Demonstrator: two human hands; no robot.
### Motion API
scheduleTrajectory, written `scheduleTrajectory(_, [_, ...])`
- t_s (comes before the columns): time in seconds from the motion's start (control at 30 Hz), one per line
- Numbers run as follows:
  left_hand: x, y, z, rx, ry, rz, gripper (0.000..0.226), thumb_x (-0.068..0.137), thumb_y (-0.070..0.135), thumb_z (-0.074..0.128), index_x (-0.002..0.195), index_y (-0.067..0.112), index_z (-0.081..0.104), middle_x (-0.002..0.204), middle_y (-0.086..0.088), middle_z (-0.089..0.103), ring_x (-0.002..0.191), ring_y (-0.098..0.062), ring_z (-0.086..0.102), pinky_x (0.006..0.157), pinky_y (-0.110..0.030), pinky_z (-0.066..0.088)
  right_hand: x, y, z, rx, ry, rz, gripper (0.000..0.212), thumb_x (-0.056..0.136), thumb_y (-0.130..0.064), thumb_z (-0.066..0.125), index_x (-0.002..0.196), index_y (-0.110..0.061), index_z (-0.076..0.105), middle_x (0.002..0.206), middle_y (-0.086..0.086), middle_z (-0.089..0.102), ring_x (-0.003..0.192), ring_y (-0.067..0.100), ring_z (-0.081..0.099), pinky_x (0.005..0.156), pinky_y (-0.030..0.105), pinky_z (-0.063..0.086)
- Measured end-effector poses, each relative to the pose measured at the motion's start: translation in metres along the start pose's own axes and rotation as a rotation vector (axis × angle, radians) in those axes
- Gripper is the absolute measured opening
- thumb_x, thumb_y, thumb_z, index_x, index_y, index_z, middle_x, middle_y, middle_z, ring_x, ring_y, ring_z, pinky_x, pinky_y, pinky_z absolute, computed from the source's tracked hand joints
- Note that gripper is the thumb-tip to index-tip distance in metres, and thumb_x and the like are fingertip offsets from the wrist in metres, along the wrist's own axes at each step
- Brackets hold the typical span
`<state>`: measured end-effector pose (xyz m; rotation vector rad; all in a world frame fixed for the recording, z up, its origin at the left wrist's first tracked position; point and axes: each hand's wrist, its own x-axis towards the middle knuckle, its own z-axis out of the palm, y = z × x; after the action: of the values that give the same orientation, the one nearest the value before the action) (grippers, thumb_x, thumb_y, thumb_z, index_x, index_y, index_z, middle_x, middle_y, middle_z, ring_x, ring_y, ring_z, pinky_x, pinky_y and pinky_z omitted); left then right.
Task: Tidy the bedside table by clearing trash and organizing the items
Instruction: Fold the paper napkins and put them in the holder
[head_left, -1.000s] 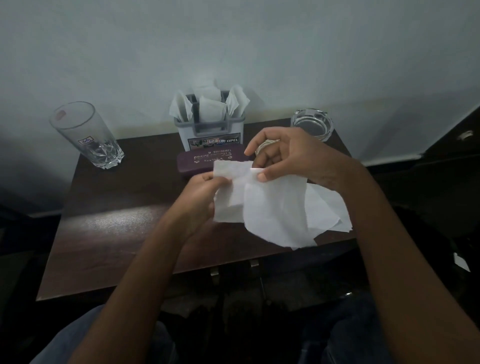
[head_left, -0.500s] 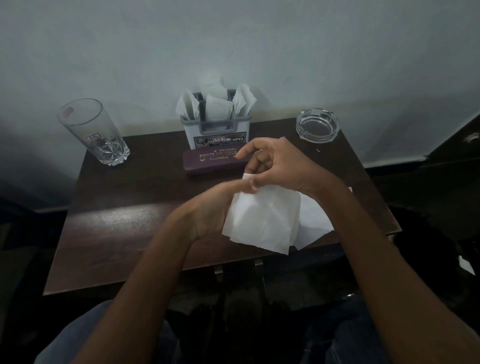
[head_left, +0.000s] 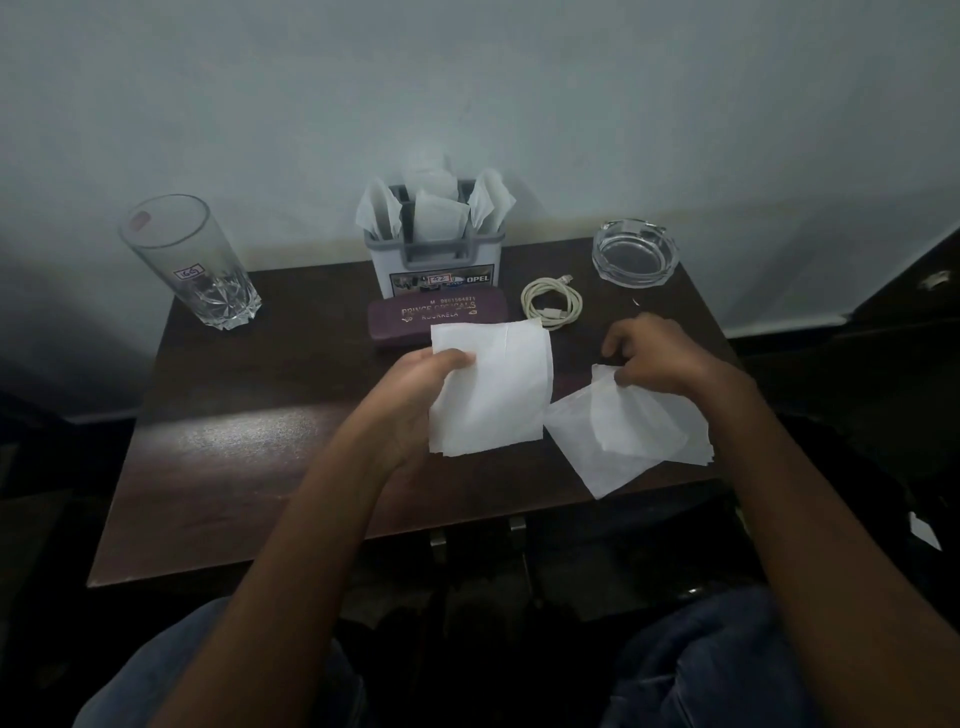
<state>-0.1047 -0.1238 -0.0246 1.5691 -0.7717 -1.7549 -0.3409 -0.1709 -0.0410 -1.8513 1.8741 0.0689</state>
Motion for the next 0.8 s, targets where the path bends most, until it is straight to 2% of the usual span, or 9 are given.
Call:
scheduleTrajectory(0.07, [0.000, -0.001, -0.001, -0.014, 0.003, 0.016, 0.019, 0.094, 0.017, 0.051, 0.107, 0.010, 0.062, 0.094, -0.005, 0.068, 0.081, -0.021, 0.065, 0.068, -0.033, 0.052, 0.001, -0.002, 0.002, -0.005, 0.031, -0.010, 0.020, 0.074, -0.005, 0.066, 0.077, -0.023, 0.057, 0.092, 0.000, 0.054, 0.103, 0.029, 0.053, 0.087, 0.039, 0.049])
scheduleTrajectory(0.13, [-0.001, -0.001, -0.002, -0.019, 0.004, 0.028, 0.016, 0.094, 0.019, 0.050, 0.102, 0.011, 0.062, 0.093, -0.004, 0.068, 0.079, -0.020, 0.065, 0.066, -0.032, 0.051, 0.001, -0.004, 0.002, 0.020, 0.053, 0.003, 0.024, 0.075, -0.006, 0.065, 0.065, -0.025, 0.056, 0.086, -0.001, 0.059, 0.099, 0.028, 0.055, 0.086, 0.041, 0.050])
scheduleTrajectory(0.2, [-0.001, 0.000, -0.002, -0.015, 0.019, 0.035, 0.014, 0.095, 0.020, 0.050, 0.096, 0.012, 0.062, 0.089, -0.003, 0.068, 0.077, -0.019, 0.064, 0.062, -0.031, 0.050, 0.000, -0.004, 0.003, 0.054, 0.067, 0.015, 0.027, 0.078, -0.005, 0.063, 0.061, -0.026, 0.057, 0.078, -0.003, 0.060, 0.093, 0.025, 0.058, 0.083, 0.041, 0.051])
scheduleTrajectory(0.33, [0.000, -0.001, -0.002, 0.016, 0.066, 0.051, 0.018, 0.095, 0.025, 0.050, 0.103, 0.014, 0.062, 0.103, -0.005, 0.067, 0.089, -0.023, 0.064, 0.072, -0.034, 0.051, -0.005, -0.006, -0.005, 0.211, 0.072, -0.003, 0.014, 0.076, -0.002, 0.065, 0.071, -0.015, 0.066, 0.078, 0.000, 0.063, 0.081, 0.017, 0.058, 0.071, 0.028, 0.047])
scheduleTrajectory(0.43, [-0.001, 0.000, -0.002, 0.022, 0.089, 0.097, 0.020, 0.096, 0.026, 0.048, 0.107, 0.015, 0.060, 0.100, -0.003, 0.066, 0.088, -0.020, 0.063, 0.070, -0.032, 0.051, -0.012, -0.010, -0.019, 0.363, 0.080, -0.051, 0.015, 0.072, 0.002, 0.071, 0.068, -0.012, 0.065, 0.072, -0.001, 0.063, 0.068, 0.010, 0.056, 0.060, 0.021, 0.042])
scheduleTrajectory(0.57, [-0.002, 0.000, -0.001, 0.008, 0.100, 0.153, 0.019, 0.096, 0.025, 0.047, 0.108, 0.015, 0.059, 0.096, -0.001, 0.067, 0.085, -0.019, 0.065, 0.067, -0.031, 0.053, -0.020, -0.012, -0.033, 0.555, 0.058, -0.137, 0.018, 0.069, 0.007, 0.073, 0.067, -0.008, 0.063, 0.068, 0.005, 0.064, 0.062, 0.012, 0.058, 0.064, 0.025, 0.047])
scheduleTrajectory(0.7, [-0.002, -0.001, 0.001, -0.007, 0.125, 0.172, 0.025, 0.096, 0.024, 0.048, 0.113, 0.010, 0.060, 0.101, -0.006, 0.068, 0.087, -0.022, 0.066, 0.069, -0.032, 0.055, -0.019, -0.009, -0.036, 0.563, 0.114, -0.181, 0.024, 0.067, 0.007, 0.074, 0.067, -0.014, 0.063, 0.067, 0.003, 0.064, 0.051, -0.001, 0.056, 0.058, 0.014, 0.047])
scheduleTrajectory(0.8, [-0.003, -0.002, 0.002, 0.007, 0.122, 0.188, 0.021, 0.096, 0.023, 0.048, 0.110, 0.012, 0.059, 0.095, -0.003, 0.067, 0.082, -0.018, 0.065, 0.066, -0.030, 0.055, -0.014, -0.004, -0.032, 0.502, 0.153, -0.147, 0.023, 0.068, 0.004, 0.075, 0.068, -0.017, 0.065, 0.068, 0.005, 0.065, 0.055, 0.002, 0.057, 0.062, 0.023, 0.045])
